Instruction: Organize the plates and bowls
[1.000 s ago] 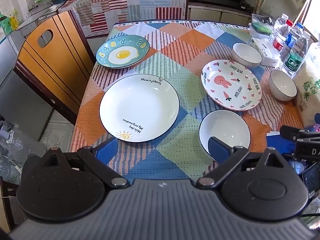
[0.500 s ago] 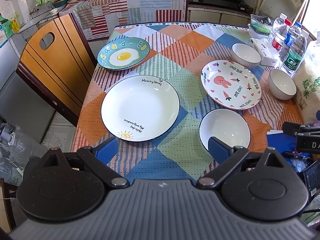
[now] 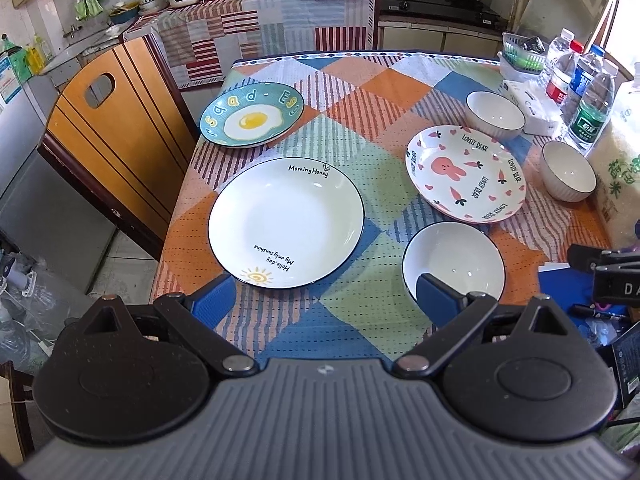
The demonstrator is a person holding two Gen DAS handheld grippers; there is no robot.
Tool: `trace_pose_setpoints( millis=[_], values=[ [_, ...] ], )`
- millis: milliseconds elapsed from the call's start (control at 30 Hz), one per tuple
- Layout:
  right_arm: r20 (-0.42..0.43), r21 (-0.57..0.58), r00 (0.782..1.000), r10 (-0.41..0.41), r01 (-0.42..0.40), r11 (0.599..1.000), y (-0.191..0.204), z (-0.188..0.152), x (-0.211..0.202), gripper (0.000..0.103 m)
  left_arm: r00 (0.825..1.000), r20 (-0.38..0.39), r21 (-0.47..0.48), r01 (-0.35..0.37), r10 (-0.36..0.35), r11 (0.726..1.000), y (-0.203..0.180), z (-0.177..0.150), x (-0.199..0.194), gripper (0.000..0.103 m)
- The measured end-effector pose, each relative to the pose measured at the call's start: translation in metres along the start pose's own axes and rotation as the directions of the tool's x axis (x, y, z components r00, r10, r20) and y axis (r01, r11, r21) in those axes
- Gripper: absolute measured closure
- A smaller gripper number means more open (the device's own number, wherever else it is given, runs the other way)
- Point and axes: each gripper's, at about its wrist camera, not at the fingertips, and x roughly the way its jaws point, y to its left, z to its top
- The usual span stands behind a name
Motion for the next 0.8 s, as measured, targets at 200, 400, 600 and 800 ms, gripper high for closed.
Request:
trace_pose_setpoints(
  millis=[200, 400, 600, 800],
  values=[
    [0.008, -0.018, 1.0, 0.0, 0.001, 1.0, 0.0043, 0.0009, -0.0013, 0.0, 1.0, -0.007, -0.003, 0.003, -0.003, 1.0, 0.0015, 0.0003, 0.0003, 0.006],
    [0.015, -0.032, 1.0, 0.009, -0.009, 0.999, 0.0072, 0.0014, -0.0011, 0.0, 1.0, -0.013, -0.007, 0.007, -0.007, 1.0, 0.0019, 0.0008, 0.0014, 0.006],
    [0.025, -0.044, 0.999, 0.034, -0.033, 0.998, 0.0083, 0.0011, -0.0014, 0.0, 1.0, -0.022, -0.006, 0.007, -0.008, 1.0, 0.0014, 0.0015, 0.0029, 0.006],
    [0.062, -0.06, 0.996, 0.071, -0.067, 0.996, 0.0071, 0.0036, -0.0063, 0.0, 0.999, -0.039, -0.005, 0.025, -0.025, 1.0, 0.0003, 0.0092, 0.0084, 0.006]
  ],
)
